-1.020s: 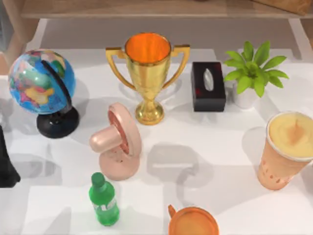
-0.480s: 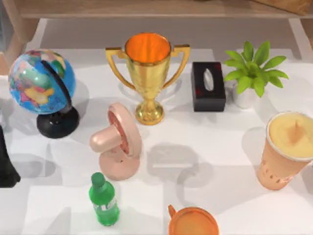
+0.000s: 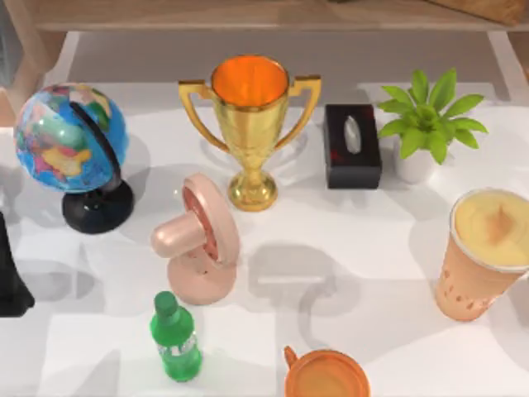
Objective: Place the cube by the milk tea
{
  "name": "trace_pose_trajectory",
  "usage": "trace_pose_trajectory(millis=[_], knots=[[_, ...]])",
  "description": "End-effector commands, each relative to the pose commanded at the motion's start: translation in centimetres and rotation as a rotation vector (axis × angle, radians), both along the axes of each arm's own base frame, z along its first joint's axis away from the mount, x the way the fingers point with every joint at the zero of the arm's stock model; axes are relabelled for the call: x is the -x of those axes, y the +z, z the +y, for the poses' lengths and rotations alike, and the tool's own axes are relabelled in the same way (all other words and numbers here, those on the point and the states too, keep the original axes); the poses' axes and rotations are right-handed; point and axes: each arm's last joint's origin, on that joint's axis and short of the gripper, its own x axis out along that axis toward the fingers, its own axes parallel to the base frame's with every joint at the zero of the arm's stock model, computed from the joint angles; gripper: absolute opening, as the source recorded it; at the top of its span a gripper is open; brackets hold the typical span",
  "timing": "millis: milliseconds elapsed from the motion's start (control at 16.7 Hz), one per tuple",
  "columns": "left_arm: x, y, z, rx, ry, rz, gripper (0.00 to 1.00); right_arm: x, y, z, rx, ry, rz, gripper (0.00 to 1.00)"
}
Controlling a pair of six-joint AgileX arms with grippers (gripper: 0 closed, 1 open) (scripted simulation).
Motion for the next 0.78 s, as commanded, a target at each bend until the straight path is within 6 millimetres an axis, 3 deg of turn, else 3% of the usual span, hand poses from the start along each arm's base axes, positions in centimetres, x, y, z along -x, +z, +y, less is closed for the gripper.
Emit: trace_pose_trajectory(millis=[180, 360, 600, 780], knots=[[0.0, 0.0, 0.0, 0.0, 0.0, 0.0, 1.0, 2.6, -4.1, 2.0, 0.055, 0.067, 0.294, 0.0], [0.0, 0.0, 0.0, 0.0, 0.0, 0.0, 1.0, 4.0, -9.0, 3.2, 0.147, 0.053, 0.588, 0.0], [0.0, 0.0, 0.0, 0.0, 0.0, 0.0, 1.0, 3.7, -16.3, 3.7, 0.284, -0.071, 0.912, 0.0], [0.0, 0.0, 0.0, 0.0, 0.0, 0.0, 1.0, 3.3, -20.1, 4.0, 0.346, -0.142, 1.043, 0.0]])
